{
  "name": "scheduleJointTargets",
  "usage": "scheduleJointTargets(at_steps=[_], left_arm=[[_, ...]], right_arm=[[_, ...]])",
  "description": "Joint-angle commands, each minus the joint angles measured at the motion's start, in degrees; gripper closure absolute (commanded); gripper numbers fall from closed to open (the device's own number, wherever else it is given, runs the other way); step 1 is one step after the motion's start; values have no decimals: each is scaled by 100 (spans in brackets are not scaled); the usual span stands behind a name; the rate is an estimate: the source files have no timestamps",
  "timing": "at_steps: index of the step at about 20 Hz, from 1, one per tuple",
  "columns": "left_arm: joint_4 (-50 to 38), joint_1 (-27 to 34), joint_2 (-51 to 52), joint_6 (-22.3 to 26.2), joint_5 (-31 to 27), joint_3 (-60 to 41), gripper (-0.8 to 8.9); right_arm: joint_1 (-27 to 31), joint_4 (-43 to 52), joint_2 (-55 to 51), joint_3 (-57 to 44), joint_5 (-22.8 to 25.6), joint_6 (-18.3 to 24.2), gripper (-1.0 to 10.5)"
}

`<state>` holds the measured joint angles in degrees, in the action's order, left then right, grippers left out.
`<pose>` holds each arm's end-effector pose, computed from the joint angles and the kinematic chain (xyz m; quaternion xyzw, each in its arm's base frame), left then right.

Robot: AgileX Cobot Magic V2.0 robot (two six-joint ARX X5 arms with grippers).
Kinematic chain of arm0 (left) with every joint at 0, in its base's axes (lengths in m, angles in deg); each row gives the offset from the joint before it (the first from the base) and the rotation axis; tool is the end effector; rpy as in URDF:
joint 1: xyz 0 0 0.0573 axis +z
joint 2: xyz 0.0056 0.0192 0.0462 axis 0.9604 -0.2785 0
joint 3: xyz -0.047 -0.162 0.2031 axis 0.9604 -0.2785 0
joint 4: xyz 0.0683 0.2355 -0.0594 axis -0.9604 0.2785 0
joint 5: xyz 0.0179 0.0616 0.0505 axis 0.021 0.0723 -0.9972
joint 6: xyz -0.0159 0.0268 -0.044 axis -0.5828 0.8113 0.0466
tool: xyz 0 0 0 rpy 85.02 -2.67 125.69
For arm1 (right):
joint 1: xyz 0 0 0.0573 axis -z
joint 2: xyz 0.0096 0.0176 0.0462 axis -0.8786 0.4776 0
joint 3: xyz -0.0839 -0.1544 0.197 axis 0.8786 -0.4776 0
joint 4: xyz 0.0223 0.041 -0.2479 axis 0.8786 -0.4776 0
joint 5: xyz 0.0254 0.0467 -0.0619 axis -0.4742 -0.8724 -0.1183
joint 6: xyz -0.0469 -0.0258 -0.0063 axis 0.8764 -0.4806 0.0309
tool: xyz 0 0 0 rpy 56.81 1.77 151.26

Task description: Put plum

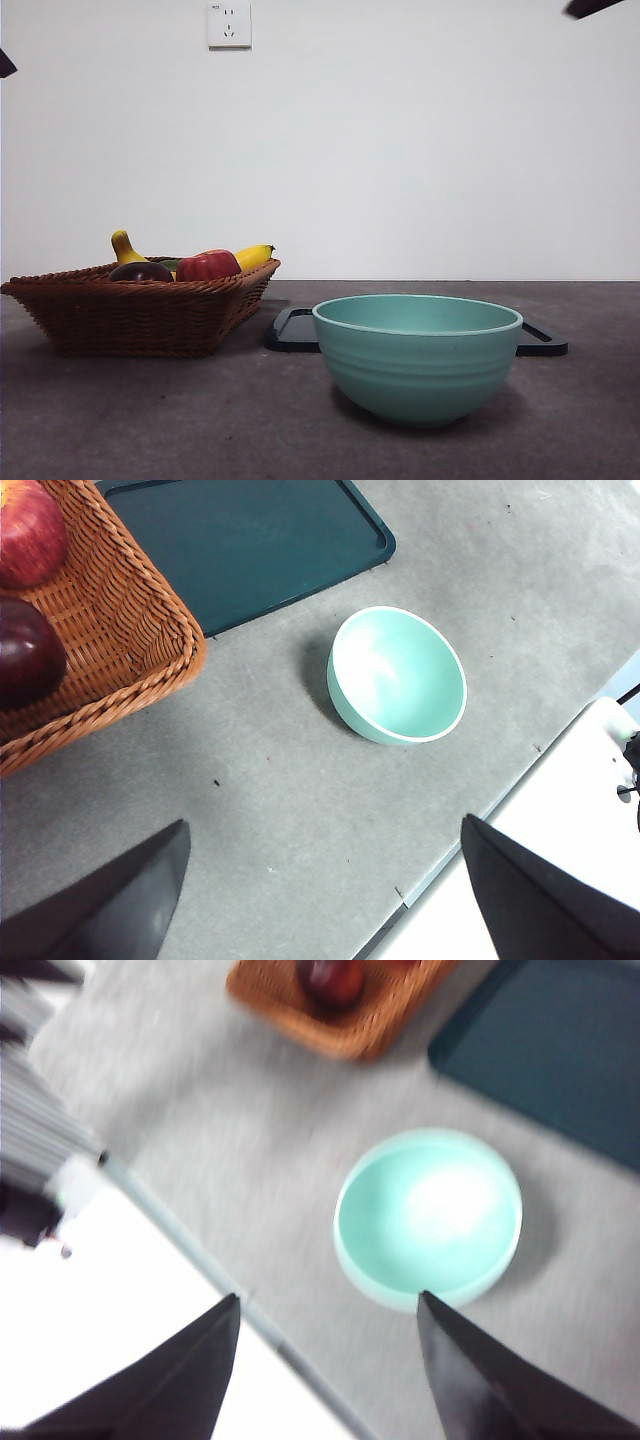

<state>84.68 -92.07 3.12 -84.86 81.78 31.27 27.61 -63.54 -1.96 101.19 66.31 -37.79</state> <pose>0.1293 -0.0580 0.3199 -0.0139 0.3766 -0.3881 0.8411 0.1078 0.0852 0.3310 0.0430 0.4106 0.3954 0.8205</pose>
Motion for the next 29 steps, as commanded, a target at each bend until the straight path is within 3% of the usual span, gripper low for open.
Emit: scheduleJointTargets(at_steps=[1, 10, 12, 15, 29], left_arm=[[-24, -20, -35, 44, 31, 70, 381], [-20, -20, -35, 44, 31, 70, 389], [-20, -20, -35, 46, 31, 70, 520], [-22, -20, -35, 46, 31, 70, 814], [-28, -20, -35, 48, 31, 70, 806]], right_arm=[[-50, -94, -59, 83, -20, 24, 662], [-50, -85, -68, 83, -20, 24, 663], [-50, -87, -68, 83, -20, 26, 686], [-50, -90, -68, 83, -15, 57, 943], [-50, 136, -72, 83, -20, 138, 941]])
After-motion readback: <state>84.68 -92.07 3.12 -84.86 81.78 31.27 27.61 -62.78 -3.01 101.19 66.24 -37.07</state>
